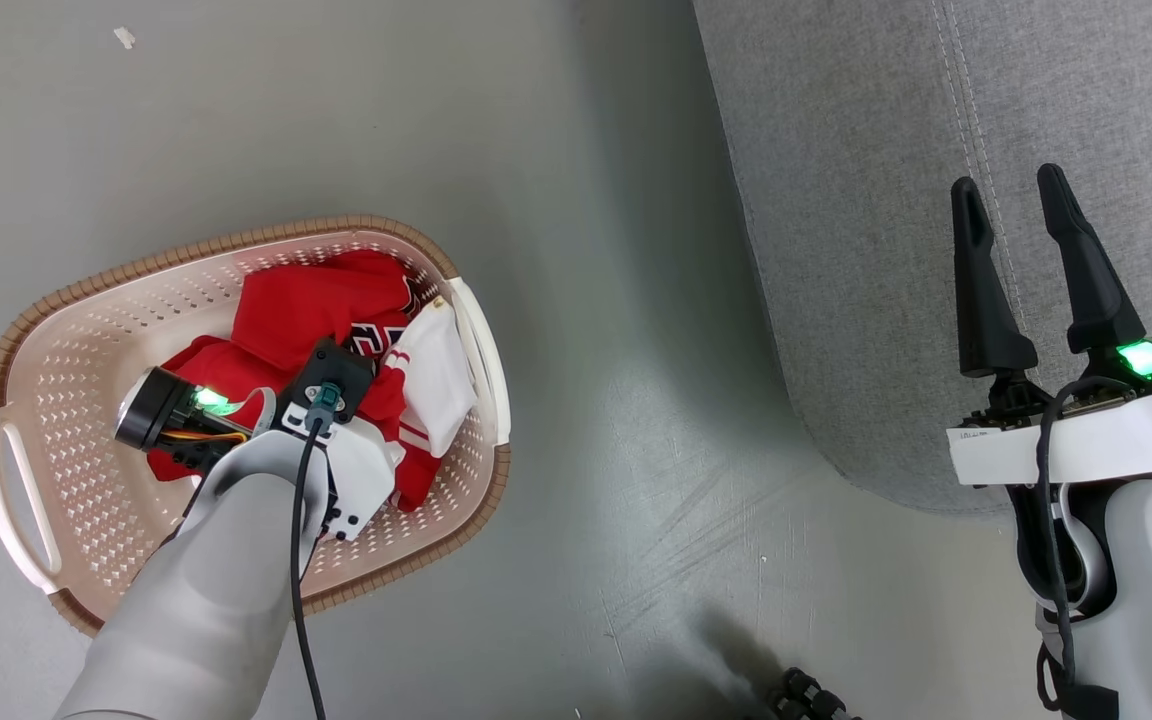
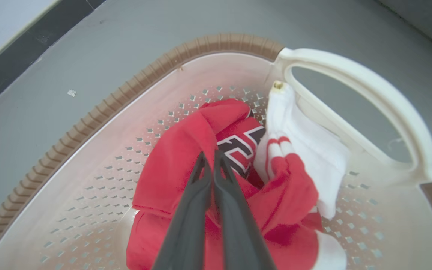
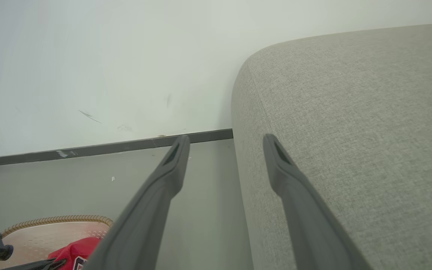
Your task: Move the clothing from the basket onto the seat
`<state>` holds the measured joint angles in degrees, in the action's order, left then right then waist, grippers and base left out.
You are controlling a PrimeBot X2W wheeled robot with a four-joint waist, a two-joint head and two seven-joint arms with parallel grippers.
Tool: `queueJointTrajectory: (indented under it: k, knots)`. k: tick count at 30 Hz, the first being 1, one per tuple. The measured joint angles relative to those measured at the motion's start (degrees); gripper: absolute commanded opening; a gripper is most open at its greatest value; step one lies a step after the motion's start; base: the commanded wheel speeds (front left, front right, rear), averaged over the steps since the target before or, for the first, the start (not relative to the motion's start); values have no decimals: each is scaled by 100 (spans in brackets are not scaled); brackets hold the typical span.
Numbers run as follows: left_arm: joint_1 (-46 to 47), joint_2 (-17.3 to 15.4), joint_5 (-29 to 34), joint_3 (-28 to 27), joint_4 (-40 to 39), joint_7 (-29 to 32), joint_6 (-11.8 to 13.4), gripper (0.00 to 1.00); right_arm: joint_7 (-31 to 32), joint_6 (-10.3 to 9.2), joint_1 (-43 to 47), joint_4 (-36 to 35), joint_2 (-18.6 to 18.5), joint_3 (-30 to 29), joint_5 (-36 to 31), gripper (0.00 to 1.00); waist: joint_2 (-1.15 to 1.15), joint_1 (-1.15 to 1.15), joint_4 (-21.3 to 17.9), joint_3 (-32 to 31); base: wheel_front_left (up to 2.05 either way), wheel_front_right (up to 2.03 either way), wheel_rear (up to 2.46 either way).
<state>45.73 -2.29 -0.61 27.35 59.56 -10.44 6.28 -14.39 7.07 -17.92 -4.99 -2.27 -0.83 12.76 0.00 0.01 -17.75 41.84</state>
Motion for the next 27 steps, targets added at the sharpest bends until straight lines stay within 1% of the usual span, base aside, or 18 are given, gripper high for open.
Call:
queueJointTrajectory:
  k: [8, 9, 16, 24, 27]
  knots:
    - [-3, 7, -183, -13, -123, -189, -56, 0, 0, 0, -23, 35, 0, -14, -24, 100, 0, 0, 52, -44, 0, 0, 0]
    - [-6, 10, -244, -24, -153, -236, -94, 0, 0, 0, -25, 40, 0, -18, -24, 100, 0, 0, 63, -54, 0, 0, 0]
    - [-58, 20, -390, -80, -446, -338, -98, 0, 0, 0, -28, 133, 0, -23, -34, 100, 0, 0, 175, -151, 0, 0, 0]
    - [-211, 23, -595, -212, -1125, -383, -96, 0, 0, 0, -199, 152, -3, -18, -149, 100, 0, 0, 380, -363, 0, 0, 0]
    - [-383, 22, -641, -261, -1616, -383, -88, 0, 0, 0, -211, 154, -5, -18, -198, 100, 0, 0, 460, -456, 0, 0, 0]
